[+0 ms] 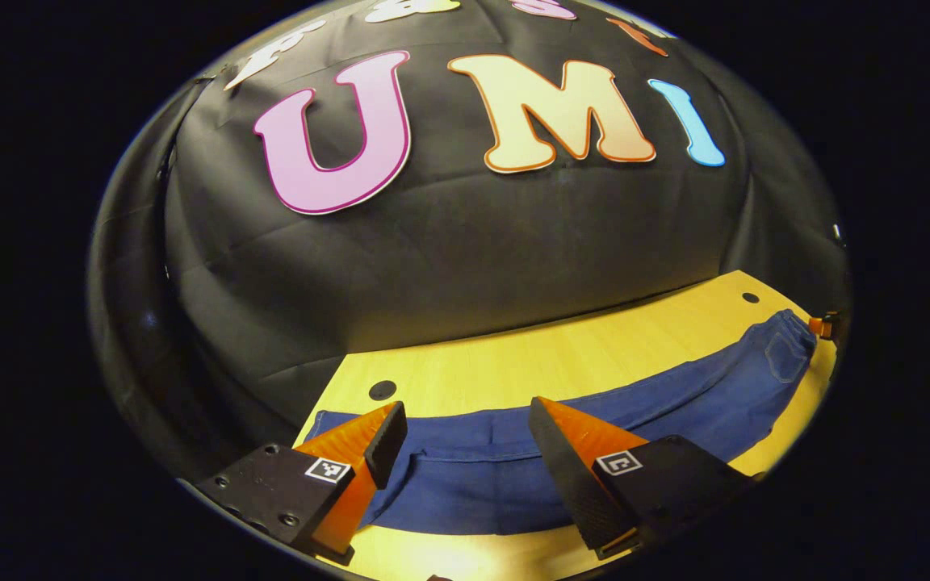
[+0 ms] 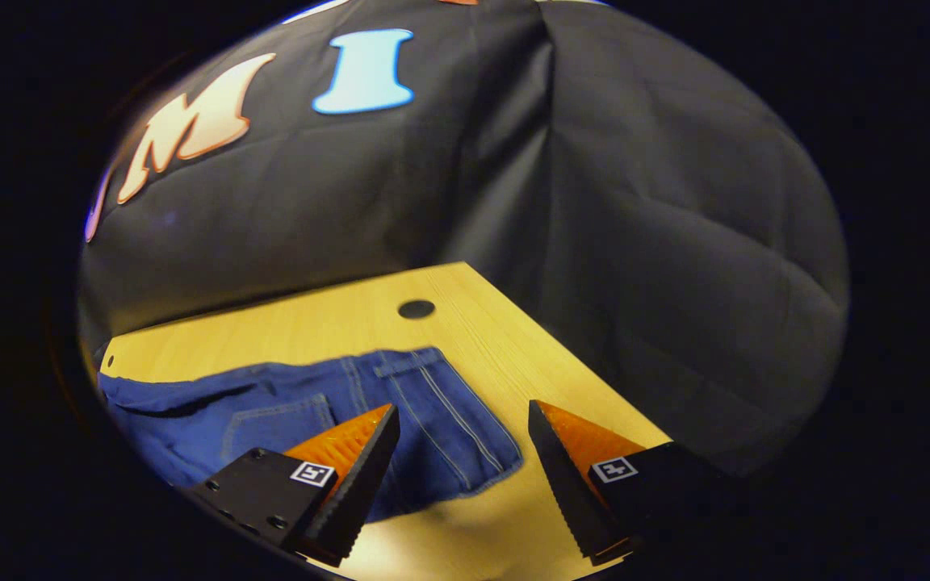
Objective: Grasp the waist and the cuffs of the jeans and fold them to make the two legs overlap; first hold the waist and fold one-third of the jeans toward the cuffs, then hold the cuffs and fold the remaining one-third in the same direction to finish folding.
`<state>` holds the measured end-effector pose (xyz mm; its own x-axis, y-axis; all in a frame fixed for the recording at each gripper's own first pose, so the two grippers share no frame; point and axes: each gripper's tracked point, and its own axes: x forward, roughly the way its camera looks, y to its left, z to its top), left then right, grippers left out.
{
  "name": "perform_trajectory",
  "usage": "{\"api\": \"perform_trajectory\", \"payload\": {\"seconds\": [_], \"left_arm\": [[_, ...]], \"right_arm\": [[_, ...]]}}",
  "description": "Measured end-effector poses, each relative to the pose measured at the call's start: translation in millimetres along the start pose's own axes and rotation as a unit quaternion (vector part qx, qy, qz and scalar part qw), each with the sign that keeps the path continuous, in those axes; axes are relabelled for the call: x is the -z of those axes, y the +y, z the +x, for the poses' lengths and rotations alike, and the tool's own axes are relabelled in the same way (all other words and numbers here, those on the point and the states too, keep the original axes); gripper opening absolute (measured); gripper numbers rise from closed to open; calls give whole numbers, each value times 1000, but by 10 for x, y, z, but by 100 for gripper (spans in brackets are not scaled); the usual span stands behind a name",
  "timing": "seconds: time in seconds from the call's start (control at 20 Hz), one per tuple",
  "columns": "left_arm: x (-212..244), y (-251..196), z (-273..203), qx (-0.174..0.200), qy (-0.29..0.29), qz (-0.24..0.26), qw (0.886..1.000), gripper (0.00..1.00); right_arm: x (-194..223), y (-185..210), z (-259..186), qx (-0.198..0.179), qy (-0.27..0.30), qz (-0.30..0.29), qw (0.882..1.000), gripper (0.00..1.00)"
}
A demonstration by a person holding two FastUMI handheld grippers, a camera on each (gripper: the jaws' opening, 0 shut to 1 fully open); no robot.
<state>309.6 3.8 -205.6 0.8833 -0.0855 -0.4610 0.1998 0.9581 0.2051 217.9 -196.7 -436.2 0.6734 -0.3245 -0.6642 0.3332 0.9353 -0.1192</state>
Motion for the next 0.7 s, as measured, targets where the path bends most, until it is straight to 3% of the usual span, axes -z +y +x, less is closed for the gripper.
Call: {"api": "perform_trajectory", "payload": {"seconds": [0.25, 0.4, 0.45, 0.6, 0.65, 0.7], "left_arm": [[4, -197, -71, 10, 7, -14, 1000, 94], [21, -212, -132, 8, 15, -26, 1000, 94], [43, -213, -168, 7, 18, -30, 999, 94], [79, -125, -249, 5, 24, -49, 999, 95], [69, -91, -274, 5, 18, -59, 998, 95], [46, -63, -295, 8, 13, -69, 998, 95]], "right_arm": [[308, -90, 199, -10, 53, 70, 996, 100], [312, 63, 212, -57, 52, 107, 991, 87], [347, 170, 198, -75, 67, 109, 989, 69], [257, 183, 241, -73, 53, 93, 992, 14], [174, 172, 205, -72, 52, 101, 991, 7], [139, 216, 170, -78, 51, 107, 990, 12]]}}
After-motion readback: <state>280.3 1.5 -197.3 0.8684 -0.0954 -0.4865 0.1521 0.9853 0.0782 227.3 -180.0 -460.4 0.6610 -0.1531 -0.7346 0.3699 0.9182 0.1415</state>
